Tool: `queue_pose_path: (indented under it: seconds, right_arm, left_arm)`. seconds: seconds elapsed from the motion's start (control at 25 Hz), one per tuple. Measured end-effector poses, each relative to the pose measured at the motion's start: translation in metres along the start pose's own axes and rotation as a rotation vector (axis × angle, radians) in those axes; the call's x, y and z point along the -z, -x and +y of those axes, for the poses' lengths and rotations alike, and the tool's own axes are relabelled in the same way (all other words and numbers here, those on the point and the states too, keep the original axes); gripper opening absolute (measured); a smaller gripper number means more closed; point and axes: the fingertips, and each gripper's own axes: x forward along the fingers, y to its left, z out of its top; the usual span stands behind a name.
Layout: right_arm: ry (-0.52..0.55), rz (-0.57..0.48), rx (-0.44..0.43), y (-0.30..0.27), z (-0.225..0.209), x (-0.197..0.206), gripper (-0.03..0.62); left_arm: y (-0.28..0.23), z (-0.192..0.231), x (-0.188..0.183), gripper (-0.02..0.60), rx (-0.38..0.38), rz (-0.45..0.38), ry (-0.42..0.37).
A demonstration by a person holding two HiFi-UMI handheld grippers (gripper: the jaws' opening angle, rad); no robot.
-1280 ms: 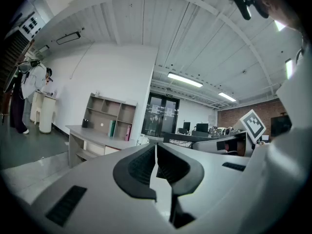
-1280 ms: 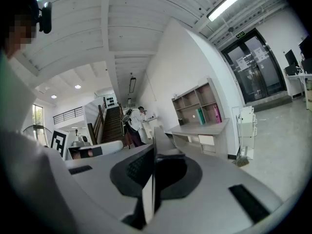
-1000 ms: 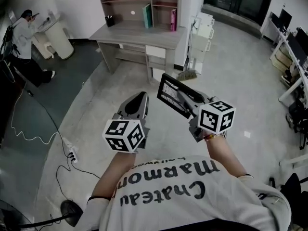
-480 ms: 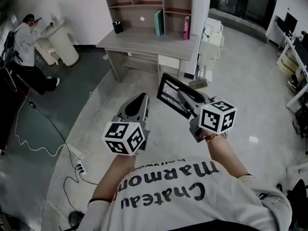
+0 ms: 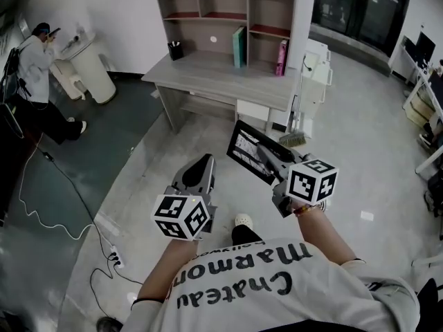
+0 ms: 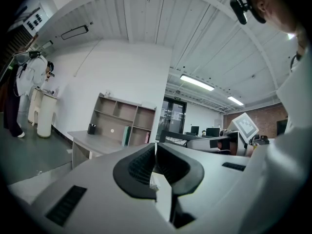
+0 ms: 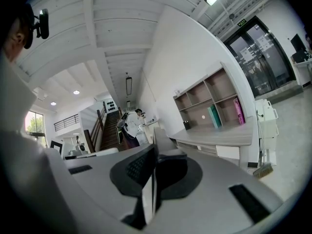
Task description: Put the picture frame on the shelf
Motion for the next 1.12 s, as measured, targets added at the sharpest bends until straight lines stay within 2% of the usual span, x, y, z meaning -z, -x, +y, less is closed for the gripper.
queue_pose_path:
  seconds: [0.24,0.44,0.68,0.92,1.12]
  right_arm:
    - [-0.012,-0.005,-0.018,-0.073,-0.054,-0.038,0.028]
    - [-0.002,0.004,-0.017,-0.133,-0.107,-0.074,0.028]
    - [-0.008,-0.033,-0.041,-0.191,-0.154,-0.122,0.028]
    - [0.005,-0.01,-0.045,-0.231,-0.173,-0.127,0.028]
    - [-0.011,0.009,-0.026,-0.261,-0.187,-0.125,0.028]
  left_arm:
    - [-0.075,0.055,-0.021,0.026,-0.018,-0.005,-0.025]
    - [-0.15,0.098,-0.032,0.024,-0.015,0.0,-0.008]
    - [-0.223,0.139,-0.057,0.024,-0.011,-0.041,-0.018]
    - [-0.256,0.177,-0.058,0.023,-0.034,-0.049,0.013]
    - [-0.283,0.199,-0.06,0.024,-0.002,-0.036,0.012]
